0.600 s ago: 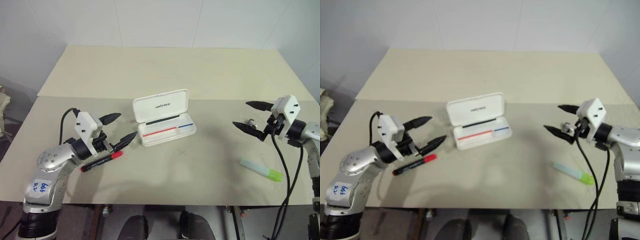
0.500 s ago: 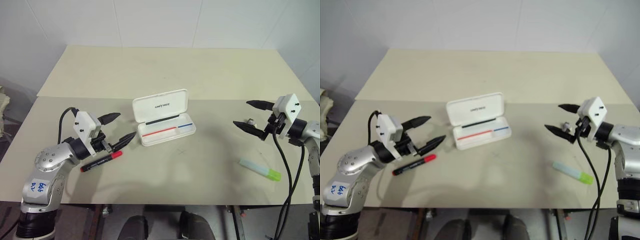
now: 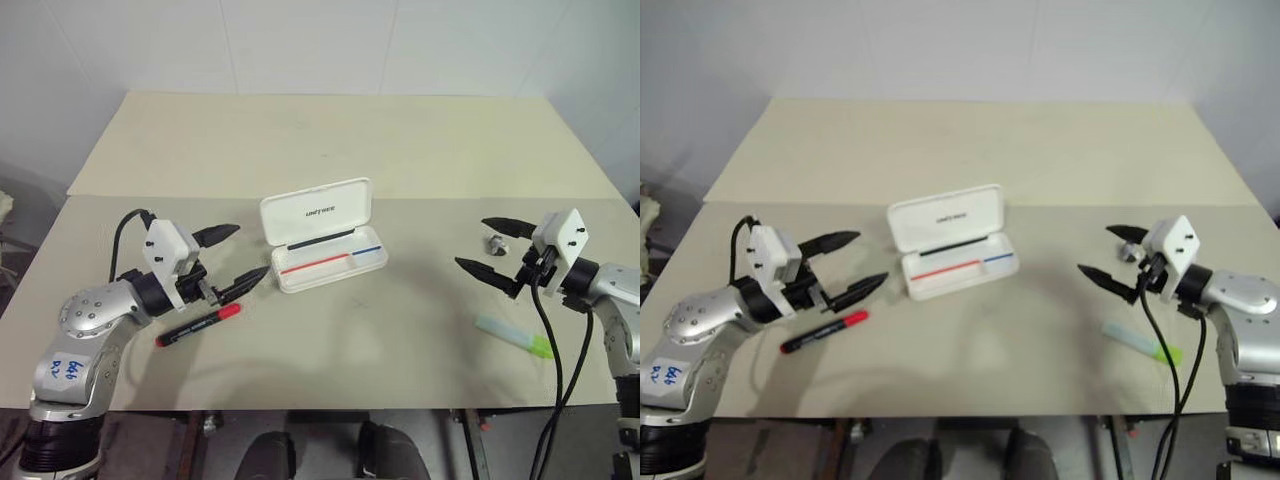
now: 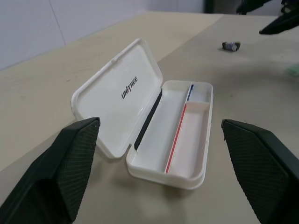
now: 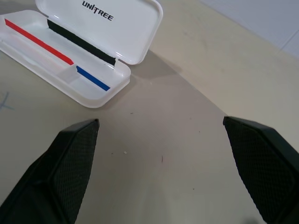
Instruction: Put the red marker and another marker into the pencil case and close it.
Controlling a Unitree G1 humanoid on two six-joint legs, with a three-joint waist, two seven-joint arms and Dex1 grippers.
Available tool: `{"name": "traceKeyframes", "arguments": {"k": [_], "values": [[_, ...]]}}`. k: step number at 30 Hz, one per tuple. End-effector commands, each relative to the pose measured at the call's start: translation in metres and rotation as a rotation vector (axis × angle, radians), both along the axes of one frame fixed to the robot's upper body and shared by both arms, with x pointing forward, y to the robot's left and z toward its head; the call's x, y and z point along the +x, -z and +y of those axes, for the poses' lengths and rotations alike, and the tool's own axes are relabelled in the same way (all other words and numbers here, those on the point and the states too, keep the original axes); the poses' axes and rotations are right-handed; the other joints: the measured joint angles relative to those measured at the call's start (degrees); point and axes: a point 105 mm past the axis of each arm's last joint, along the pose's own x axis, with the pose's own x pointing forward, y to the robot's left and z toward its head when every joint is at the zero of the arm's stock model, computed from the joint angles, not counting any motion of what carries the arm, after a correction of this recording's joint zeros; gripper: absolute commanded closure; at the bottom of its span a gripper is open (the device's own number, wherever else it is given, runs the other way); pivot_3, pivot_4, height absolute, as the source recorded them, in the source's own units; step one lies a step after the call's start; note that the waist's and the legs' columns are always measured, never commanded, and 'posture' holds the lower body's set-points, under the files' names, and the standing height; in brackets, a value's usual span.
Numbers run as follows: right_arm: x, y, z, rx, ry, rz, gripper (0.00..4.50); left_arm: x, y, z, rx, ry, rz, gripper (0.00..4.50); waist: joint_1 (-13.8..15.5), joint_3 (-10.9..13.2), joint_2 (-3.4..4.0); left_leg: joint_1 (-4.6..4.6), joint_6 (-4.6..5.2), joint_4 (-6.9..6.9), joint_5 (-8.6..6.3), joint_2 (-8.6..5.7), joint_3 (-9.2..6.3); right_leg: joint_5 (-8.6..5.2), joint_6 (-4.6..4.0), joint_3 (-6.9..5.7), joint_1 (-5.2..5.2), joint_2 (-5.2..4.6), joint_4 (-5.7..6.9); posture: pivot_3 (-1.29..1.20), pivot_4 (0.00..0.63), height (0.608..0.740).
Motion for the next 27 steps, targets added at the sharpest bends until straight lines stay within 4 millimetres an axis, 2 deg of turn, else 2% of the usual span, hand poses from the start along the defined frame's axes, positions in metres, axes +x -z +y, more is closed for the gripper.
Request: {"name": "traceKeyframes", "arguments": {"k": [1, 4, 8, 17, 27], "values": [[-0.004, -0.009, 0.017, -0.01, -0.063, -0.041, 0.0, -0.001, -0.004, -0.001, 0.038, 0.032, -0.012, 1.39, 0.09, 0.0, 0.0, 0.0, -0.04, 0.0, -0.02, 0.08, 0.03, 0.01, -0.03, 0.04, -0.03, 0.09, 0.0, 0.0, 0.15, 0.74], [-0.007, -0.014, 0.02, -0.017, -0.095, -0.044, 0.0, 0.005, 0.001, -0.016, 0.073, 0.058, 0.017, 2.42, 0.62, 0.0, 0.0, -0.07, -0.08, 0.01, -0.02, 0.18, 0.06, 0.0, -0.06, 0.05, -0.09, 0.17, 0.0, 0.0, 0.15, 0.74], [-0.01, -0.02, 0.024, -0.031, -0.127, -0.045, 0.0, 0.011, 0.01, -0.033, 0.104, 0.071, 0.053, 2.42, 0.41, 0.01, 0.0, -0.1, -0.08, 0.03, -0.03, 0.16, 0.15, 0.01, -0.06, 0.13, -0.11, 0.17, -0.05, 0.0, 0.15, 0.74], [-0.015, -0.029, 0.036, -0.035, -0.155, -0.066, 0.0, 0.019, 0.024, -0.058, 0.145, 0.107, 0.163, 2.42, 0.37, 0.03, -0.04, -0.08, -0.1, 0.01, -0.04, 0.29, 0.33, 0.01, -0.07, 0.17, -0.19, 0.28, -0.02, 0.0, 0.15, 0.74], [-0.023, -0.031, 0.043, -0.028, -0.17, -0.07, 0.0, 0.024, 0.033, -0.066, 0.24, 0.12, 0.284, 2.42, 0.33, 0.04, -0.07, -0.09, -0.1, 0.04, -0.04, 0.31, 0.4, 0.03, -0.1, 0.19, -0.2, 0.29, -0.05, 0.0, 0.15, 0.74]]}}
